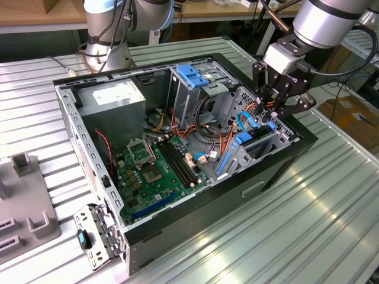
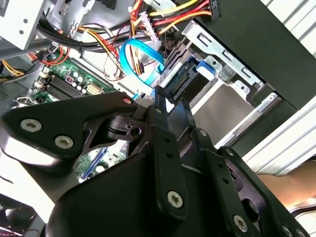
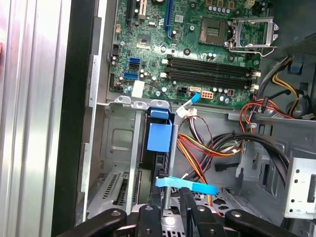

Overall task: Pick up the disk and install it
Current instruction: 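Insert the second disk wire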

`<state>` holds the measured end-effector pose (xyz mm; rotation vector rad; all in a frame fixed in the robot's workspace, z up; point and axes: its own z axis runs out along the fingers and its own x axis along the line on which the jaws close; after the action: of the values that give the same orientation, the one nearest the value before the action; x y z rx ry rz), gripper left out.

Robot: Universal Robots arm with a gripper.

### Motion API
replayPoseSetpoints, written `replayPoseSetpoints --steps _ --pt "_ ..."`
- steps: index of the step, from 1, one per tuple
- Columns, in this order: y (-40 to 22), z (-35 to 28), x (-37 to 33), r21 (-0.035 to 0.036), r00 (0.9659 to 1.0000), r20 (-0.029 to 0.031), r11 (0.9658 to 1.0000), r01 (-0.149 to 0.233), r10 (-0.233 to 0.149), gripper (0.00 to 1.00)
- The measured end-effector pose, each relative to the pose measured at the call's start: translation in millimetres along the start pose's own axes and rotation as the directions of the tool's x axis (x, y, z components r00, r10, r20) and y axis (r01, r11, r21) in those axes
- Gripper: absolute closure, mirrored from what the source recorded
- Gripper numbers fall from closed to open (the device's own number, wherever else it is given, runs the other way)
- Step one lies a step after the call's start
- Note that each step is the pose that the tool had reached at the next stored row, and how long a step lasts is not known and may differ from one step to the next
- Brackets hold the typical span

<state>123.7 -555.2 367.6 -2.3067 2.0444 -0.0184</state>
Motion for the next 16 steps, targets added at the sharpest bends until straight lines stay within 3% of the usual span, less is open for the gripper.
replayPoseSetpoints --steps 12,16 --pt "-21.9 1.3 -5.7 -0.0008 0.9996 0.0016 0.9996 0.029 -0.029 0.7" --pt "-24.4 1.4 -6.1 -0.001 0.9994 0.0018 0.9994 0.035 -0.035 0.7"
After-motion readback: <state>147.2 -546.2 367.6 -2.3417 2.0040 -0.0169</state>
